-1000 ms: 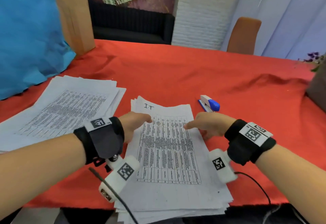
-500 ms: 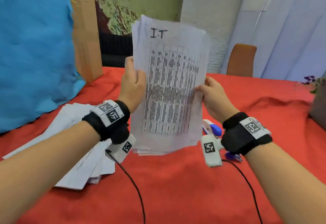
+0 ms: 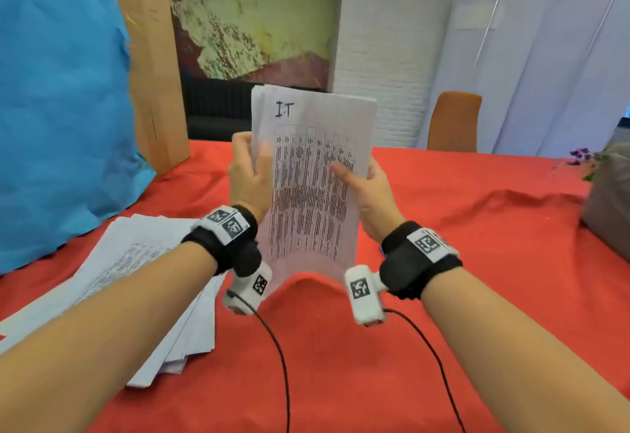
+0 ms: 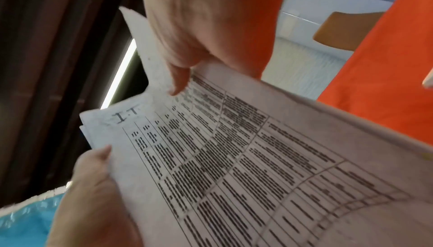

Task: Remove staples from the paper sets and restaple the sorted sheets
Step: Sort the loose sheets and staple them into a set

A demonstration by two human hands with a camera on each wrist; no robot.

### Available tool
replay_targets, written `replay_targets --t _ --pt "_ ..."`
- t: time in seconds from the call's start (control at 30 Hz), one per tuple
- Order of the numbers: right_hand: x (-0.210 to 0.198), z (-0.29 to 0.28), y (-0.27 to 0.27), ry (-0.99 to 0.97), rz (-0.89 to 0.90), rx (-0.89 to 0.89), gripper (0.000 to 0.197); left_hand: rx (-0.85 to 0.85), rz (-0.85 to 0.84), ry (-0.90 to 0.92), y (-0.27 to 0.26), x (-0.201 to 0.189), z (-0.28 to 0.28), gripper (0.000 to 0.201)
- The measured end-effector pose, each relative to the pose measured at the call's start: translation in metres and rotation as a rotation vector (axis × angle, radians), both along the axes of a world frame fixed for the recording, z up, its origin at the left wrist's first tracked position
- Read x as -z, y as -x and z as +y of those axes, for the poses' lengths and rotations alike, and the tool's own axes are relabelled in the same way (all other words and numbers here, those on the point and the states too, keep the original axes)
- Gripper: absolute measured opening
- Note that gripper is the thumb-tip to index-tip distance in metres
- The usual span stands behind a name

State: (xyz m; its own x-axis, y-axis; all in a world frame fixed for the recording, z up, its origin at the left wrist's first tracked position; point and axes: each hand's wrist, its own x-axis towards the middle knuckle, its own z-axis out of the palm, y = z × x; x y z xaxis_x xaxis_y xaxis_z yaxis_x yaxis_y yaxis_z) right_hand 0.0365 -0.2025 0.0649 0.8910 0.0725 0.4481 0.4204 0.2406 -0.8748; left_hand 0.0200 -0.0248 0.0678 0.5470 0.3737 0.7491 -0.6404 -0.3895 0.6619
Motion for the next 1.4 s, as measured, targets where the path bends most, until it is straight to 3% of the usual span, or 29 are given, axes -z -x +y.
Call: replay_targets --t 0.1,0.23,0.33,0.4,0.5,0.6,0.7,0.8,0.87,0.97,1.03,1.1,1.27,1.33,1.4 --pt "-0.013 -0.010 -0.005 -0.031 -0.007 0.006 0.052 0.004 -0.078 0.124 -0.010 -0.005 0.008 0.029" --pt "0.003 -0.021 -0.007 0.075 0.054 -0.049 0.049 0.054 0.123 0.017 -0.011 0.021 0.014 0.045" --pt "-0.007 -0.005 -0.002 -0.019 -0.011 0.047 0.034 0.010 -0.062 -0.005 -0.007 0.008 0.001 0.036" --pt "-0.025 -0.001 -0.005 -0.043 -0.079 0.078 0.026 -0.035 -0.136 0.107 -0.011 -0.012 0.002 0.029" --pt "-0.030 -0.014 -0.012 0.109 -0.078 0.046 0.027 -0.071 -0.104 0.185 -0.019 -0.014 0.015 0.018" --pt "0.006 -0.023 -0.020 0.257 0.072 -0.022 0.035 -0.051 0.016 0.125 -0.015 0.019 0.016 0.020" --pt "0.020 -0.015 -0.023 0.198 0.086 -0.043 0.037 -0.059 0.067 0.057 -0.017 0.028 0.009 0.021" --pt "0.006 -0.021 -0.034 0.187 0.061 0.113 0.025 -0.185 0.046 -0.121 -0.022 0.002 0.014 0.019" --pt "0.004 -0.040 -0.049 0.377 0.115 0.281 0.040 -0.216 0.155 -0.203 -0.027 -0.008 0.024 0.020" --pt "0.033 -0.083 -0.070 1.095 0.409 0.496 0.058 -0.152 0.475 -0.293 -0.031 0.017 0.034 0.021" --pt "0.060 -0.098 -0.070 1.516 0.563 0.407 0.047 -0.057 0.648 -0.376 -0.028 0.052 0.028 0.020" --pt "0.077 -0.098 -0.064 1.687 0.577 0.358 0.044 0.070 0.735 -0.383 -0.019 0.077 0.019 0.021" --pt "0.075 -0.092 -0.069 1.436 0.522 0.577 0.048 0.160 0.788 -0.314 -0.009 0.092 0.009 0.021" --pt "0.061 -0.084 -0.074 1.049 0.449 0.696 0.046 0.183 0.755 -0.302 -0.010 0.093 0.007 0.023" --pt "0.042 -0.066 -0.070 0.672 0.258 0.677 0.049 0.201 0.710 -0.308 -0.013 0.094 0.001 0.024"
